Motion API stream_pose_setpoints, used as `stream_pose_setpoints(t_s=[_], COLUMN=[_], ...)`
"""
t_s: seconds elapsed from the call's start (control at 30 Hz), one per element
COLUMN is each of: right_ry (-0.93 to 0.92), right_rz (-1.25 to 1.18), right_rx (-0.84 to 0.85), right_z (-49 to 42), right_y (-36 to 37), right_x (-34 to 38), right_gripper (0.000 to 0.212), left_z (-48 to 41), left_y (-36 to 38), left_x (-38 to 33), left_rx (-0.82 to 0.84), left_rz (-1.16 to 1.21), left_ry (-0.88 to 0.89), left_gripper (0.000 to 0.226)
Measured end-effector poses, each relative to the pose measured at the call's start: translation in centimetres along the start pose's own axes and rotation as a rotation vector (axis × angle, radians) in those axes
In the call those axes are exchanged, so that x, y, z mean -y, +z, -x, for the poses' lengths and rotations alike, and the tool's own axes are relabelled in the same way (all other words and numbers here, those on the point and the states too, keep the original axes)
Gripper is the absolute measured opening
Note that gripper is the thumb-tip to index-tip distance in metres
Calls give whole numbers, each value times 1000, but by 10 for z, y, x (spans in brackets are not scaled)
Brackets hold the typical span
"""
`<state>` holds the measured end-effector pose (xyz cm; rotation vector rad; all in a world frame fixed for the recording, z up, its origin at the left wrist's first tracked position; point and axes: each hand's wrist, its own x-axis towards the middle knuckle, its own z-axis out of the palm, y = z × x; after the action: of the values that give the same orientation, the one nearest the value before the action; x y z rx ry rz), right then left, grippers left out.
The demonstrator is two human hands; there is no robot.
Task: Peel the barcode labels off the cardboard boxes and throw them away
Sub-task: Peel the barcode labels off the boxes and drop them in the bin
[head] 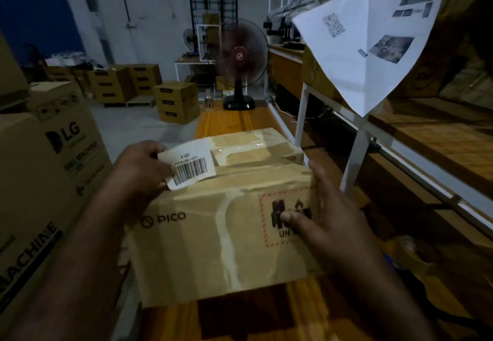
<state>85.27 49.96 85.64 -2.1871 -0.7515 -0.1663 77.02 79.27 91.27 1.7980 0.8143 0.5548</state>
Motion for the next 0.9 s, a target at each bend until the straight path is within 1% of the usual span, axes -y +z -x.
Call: stream_pose_setpoints(t_s=[0.07, 0.13, 0.2, 0.23, 0.3, 0.37, 0.43, 0.47, 0.5, 0.53, 0.57, 0.6, 0.63, 0.67, 0.73, 0.77, 0.8, 0.9], right_ry=[-2, 76, 194, 222, 217, 198, 149, 92, 16, -50, -102, -141, -183, -208, -188, -117, -71, -38], right_rz=[11, -3, -89, -118, -117, 3, 351, 491, 559, 577, 575, 563, 579, 594, 557, 516, 503, 503], right_rx=[14, 64, 162, 188, 198, 178, 150, 175, 228, 304, 373, 388, 349, 272, 272, 352, 388, 329], right_z=[-2, -5, -11, -15, -24, -33, -40, -40, -37, -29, -20, -11, -6, -5, -21, -35, -50, -94], right_y=[-15, -12, 1, 10, 23, 33, 43, 49, 54, 60, 66, 69, 70, 66, 62, 62, 65, 85], right_x=[17, 16, 7, 1, -4, -2, 3, 9, 17, 26, 31, 36, 36, 35, 25, 20, 18, 31], right_gripper=[90, 91, 93, 91, 86, 80, 71, 69, 69, 71, 75, 82, 87, 87, 85, 85, 85, 89], left_z=[-11, -22, -30, -31, -27, -28, -34, -37, -40, -44, -48, -51, -55, -58, -62, -64, -67, -72], left_y=[-8, -9, 1, 12, 39, 66, 85, 92, 97, 100, 102, 103, 103, 103, 102, 100, 99, 95], left_x=[-22, -30, -25, -21, -12, -5, -1, 0, 2, 4, 5, 4, 4, 5, 6, 8, 9, 11], left_rx=[103, 123, 38, -27, -154, -220, -275, -303, -325, -343, -347, -346, -337, -322, -295, -293, -297, -307], left_rz=[-111, -158, -134, -100, -87, -79, -83, -108, -149, -189, -221, -243, -267, -295, -336, -346, -342, -327], left_ry=[-19, -38, -15, 24, 178, 345, 460, 507, 539, 557, 554, 545, 536, 534, 518, 497, 475, 444], left_gripper=[34, 36, 32, 27, 22, 19, 14, 13, 13, 14, 15, 16, 18, 19, 20, 20, 20, 20])
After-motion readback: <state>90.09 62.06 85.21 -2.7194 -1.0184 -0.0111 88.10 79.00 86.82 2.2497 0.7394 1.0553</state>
